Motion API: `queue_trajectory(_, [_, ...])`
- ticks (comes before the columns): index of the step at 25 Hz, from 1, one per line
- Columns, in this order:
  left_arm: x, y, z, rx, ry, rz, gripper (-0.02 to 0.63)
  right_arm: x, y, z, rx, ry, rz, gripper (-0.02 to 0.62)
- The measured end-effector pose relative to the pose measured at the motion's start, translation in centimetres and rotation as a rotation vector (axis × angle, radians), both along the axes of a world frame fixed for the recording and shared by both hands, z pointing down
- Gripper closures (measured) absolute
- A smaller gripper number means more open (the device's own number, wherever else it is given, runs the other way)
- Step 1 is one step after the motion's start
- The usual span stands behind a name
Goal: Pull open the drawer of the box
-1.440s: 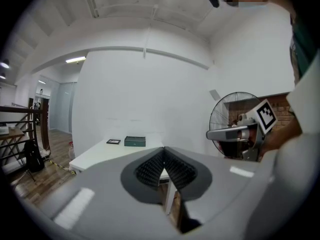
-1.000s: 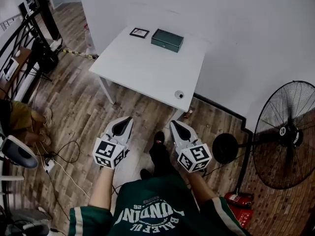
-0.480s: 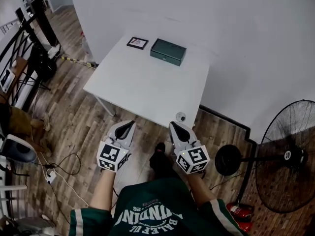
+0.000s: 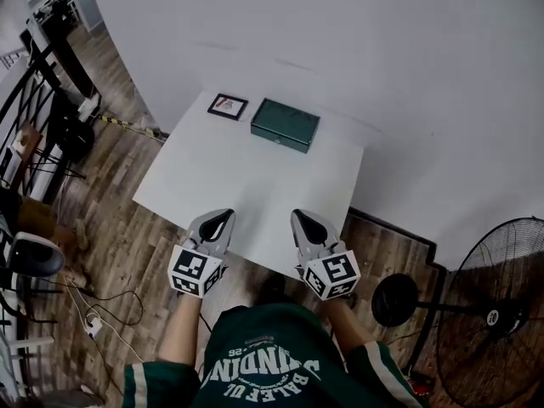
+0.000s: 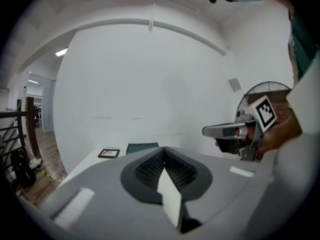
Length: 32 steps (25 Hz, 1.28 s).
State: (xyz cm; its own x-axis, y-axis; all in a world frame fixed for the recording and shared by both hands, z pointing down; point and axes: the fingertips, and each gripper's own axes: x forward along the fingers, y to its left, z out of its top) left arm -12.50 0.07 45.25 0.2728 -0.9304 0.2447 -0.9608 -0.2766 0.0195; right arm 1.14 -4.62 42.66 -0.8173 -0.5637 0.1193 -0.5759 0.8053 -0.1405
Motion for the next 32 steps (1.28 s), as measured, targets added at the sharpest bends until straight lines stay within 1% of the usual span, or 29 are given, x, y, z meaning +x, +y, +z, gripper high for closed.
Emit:
queue_trajectory(4, [-0.7, -3.2, 0.5, -0.01, 0.022, -0.003, 0.554, -0.9, -3.6, -0.3, 0.001, 0.008, 0.004, 0.595])
queue_trajectory(7, [-1.1, -5.5, 0.9, -0.016, 0.042, 0.01, 0.554, -1.3, -5.7, -0.8, 0.009, 0.012, 0.02, 0.594])
queue_trajectory(11, [-1.7, -9.3, 0.9, -0.012, 0.053, 0.05, 0.554, -2.0, -8.5, -1.2, 0.014, 0.01, 0.056, 0.595])
queue_trajectory(17, [-1.8, -15.6, 1.2, -0.028, 0.07, 0.142, 0.554, -2.5, -12.5, -0.8, -0.001, 0.016, 0.134, 0.595])
queue_trajectory(19, [-2.0, -17.2, 2.3, -0.056, 0.068, 0.161, 0.554, -2.8, -13.3, 0.0, -0.016, 0.025, 0.159, 0.595])
queue_trajectory(22, [-2.3, -19.9, 4.8, -0.113, 0.064, 0.166, 0.554, -3.3, -14.7, 1.6, -0.038, 0.056, 0.173, 0.595])
queue_trajectory(26, [-1.5, -23.0, 8.8, -0.19, 0.064, 0.195, 0.554, -2.6, -16.6, 3.7, -0.076, 0.096, 0.213, 0.595])
queue_trajectory(29, [-1.8, -24.2, 12.1, -0.265, 0.061, 0.222, 0.554, -2.9, -17.3, 5.2, -0.11, 0.098, 0.246, 0.595])
queue_trajectory(32, [-2.3, -25.6, 15.0, -0.331, 0.068, 0.222, 0.552, -2.9, -18.1, 6.5, -0.138, 0.096, 0.269, 0.595])
